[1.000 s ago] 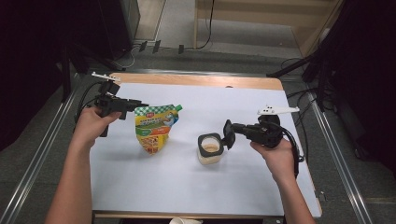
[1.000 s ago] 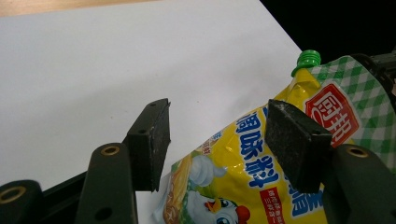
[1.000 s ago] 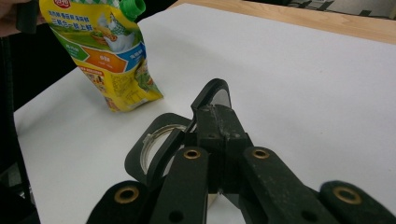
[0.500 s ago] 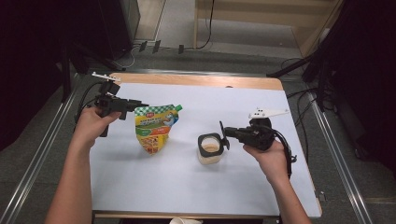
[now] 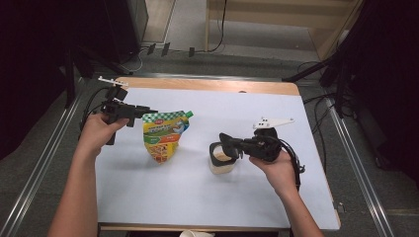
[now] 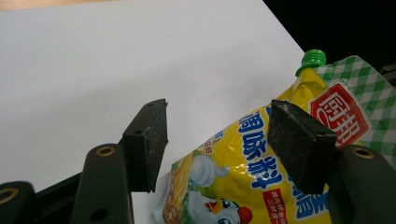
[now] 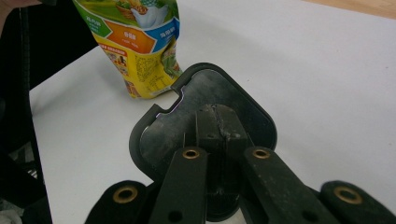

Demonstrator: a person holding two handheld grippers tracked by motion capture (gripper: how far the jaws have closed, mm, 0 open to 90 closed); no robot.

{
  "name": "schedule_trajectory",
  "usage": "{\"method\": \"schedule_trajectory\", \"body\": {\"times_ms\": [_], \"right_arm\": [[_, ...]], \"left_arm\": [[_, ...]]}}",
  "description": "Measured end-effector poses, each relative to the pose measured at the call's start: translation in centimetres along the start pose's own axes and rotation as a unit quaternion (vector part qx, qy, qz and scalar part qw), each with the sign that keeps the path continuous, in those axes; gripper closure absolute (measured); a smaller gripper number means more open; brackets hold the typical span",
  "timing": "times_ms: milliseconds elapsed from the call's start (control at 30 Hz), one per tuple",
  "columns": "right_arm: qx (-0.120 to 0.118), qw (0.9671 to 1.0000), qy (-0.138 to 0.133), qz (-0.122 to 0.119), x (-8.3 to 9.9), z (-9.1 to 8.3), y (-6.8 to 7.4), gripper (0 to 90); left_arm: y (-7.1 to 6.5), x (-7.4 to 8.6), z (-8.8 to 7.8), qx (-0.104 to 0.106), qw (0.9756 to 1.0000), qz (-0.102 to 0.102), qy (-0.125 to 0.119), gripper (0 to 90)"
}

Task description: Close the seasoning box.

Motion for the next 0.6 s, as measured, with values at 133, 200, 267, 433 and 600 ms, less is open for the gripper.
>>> {"method": "schedule_trajectory", "body": {"times_ms": [133,200,267,433,600], "right_arm": [[-0.005,1.0,0.004,-0.002,0.3,0.4,0.2,90.0],[-0.007,1.0,0.006,-0.003,0.4,0.7,0.4,90.0],[-0.009,0.9999,0.01,-0.005,0.7,1.1,0.6,90.0],[-0.015,0.9995,0.024,-0.012,1.3,2.0,1.2,90.0],[-0.016,0.999,0.038,-0.018,2.2,2.7,1.3,90.0]], "left_arm": [[0.0,0.0,0.0,0.0,1.0,-0.001,0.002,38.6],[0.0,0.1,0.1,0.0,1.0,-0.002,0.004,38.5],[0.0,0.1,0.1,0.0,1.0,-0.002,0.005,38.4],[0.1,0.2,0.2,0.0,1.0,-0.002,0.006,38.2],[0.1,0.2,0.2,0.002,1.0,-0.002,0.008,38.2]]}}
Point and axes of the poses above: each handheld gripper's, and its own axes: z roughly forward along the jaws, x roughly out of its underside, y roughly to its left, the point moved 6 cm from there along z, roughly forward along the jaws, and after that the axes turned 13 degrees about -y, right-handed, at the moved point
